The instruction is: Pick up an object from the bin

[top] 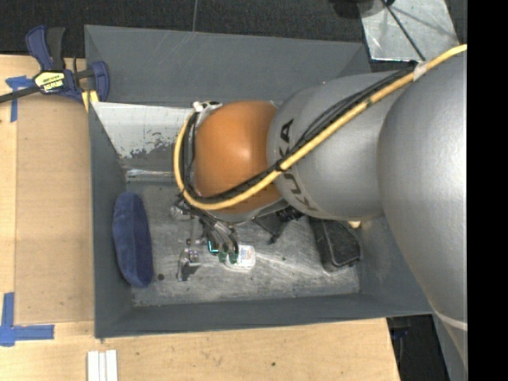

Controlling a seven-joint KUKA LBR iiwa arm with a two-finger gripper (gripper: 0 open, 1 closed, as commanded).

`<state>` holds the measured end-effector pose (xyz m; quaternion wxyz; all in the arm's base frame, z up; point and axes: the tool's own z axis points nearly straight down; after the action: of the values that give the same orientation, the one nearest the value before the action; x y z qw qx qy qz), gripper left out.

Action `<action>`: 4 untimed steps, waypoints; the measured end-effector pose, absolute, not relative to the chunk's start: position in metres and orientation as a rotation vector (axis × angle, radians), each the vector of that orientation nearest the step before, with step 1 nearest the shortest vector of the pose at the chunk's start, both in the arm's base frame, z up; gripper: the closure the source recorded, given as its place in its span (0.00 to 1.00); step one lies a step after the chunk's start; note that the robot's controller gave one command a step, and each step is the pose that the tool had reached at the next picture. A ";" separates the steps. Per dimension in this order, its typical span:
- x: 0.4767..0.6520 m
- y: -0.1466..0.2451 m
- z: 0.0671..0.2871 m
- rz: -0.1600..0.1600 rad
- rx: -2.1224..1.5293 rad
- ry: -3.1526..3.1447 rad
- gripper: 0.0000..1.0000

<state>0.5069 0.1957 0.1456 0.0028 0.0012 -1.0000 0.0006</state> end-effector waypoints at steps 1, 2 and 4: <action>0.513 0.121 0.101 0.005 0.375 -3.117 0.00; 0.522 0.156 0.167 -0.005 0.247 -3.140 0.00; 0.499 0.086 0.157 0.003 0.615 -3.081 1.00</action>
Offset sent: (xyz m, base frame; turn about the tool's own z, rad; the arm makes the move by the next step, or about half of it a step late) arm 0.0056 -0.0713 -0.0437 -0.2411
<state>0.4990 0.0860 0.1565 0.0001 0.1956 -0.9807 0.0010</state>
